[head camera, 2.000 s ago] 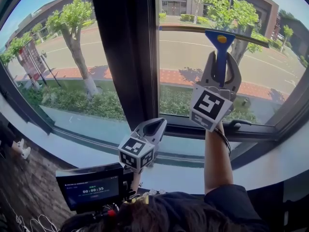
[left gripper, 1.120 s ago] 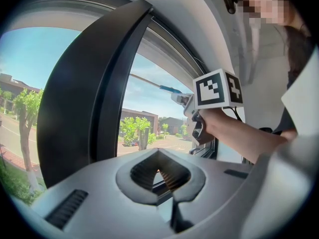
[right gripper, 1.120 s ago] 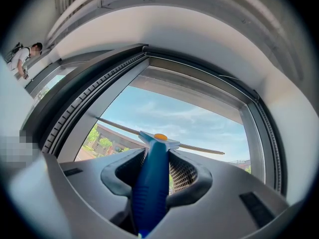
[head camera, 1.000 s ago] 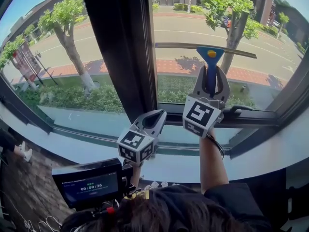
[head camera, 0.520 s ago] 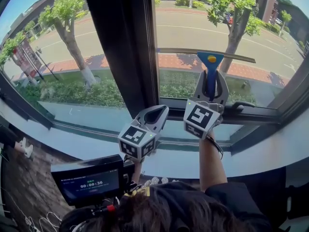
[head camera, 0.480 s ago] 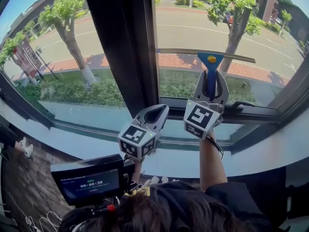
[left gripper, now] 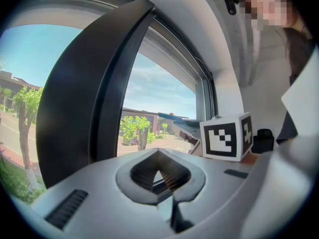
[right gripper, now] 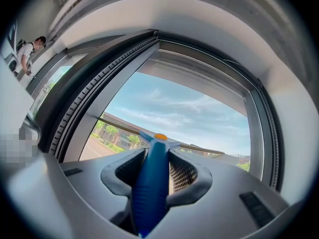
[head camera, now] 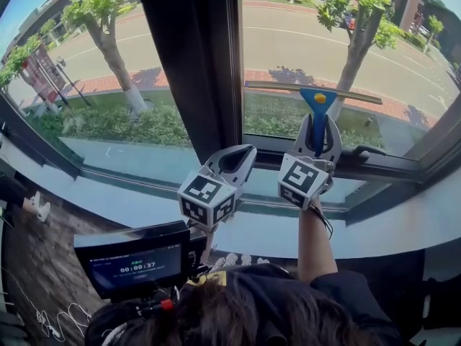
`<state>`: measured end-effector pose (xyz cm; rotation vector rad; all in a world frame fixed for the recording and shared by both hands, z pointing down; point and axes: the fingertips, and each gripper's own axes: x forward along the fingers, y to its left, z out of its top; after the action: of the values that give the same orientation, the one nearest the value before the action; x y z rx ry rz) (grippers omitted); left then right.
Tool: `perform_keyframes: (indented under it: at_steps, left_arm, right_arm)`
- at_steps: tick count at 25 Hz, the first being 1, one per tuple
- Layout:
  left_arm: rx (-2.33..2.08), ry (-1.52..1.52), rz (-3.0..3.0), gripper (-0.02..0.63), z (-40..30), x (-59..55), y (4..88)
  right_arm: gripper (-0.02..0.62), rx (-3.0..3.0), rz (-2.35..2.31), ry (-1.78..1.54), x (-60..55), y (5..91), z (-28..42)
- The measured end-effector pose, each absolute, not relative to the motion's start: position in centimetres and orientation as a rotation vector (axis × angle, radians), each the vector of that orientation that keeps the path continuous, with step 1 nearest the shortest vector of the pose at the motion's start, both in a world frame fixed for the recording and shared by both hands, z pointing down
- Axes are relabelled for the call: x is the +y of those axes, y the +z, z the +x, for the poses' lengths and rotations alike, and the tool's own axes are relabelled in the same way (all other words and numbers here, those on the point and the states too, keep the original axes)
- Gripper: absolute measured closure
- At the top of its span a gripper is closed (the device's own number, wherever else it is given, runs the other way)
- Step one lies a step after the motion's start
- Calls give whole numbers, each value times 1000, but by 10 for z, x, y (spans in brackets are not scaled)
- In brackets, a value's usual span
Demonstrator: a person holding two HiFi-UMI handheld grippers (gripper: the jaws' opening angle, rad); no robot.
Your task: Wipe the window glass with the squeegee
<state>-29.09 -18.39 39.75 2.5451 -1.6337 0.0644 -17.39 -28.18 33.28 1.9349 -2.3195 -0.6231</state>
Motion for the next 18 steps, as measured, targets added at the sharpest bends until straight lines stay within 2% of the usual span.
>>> perform_keyframes:
  at_steps: [18]
  left_arm:
    - [-1606, 77, 2555, 604, -288, -181, 401]
  right_arm:
    - [453, -2229, 1857, -454, -277, 401, -174]
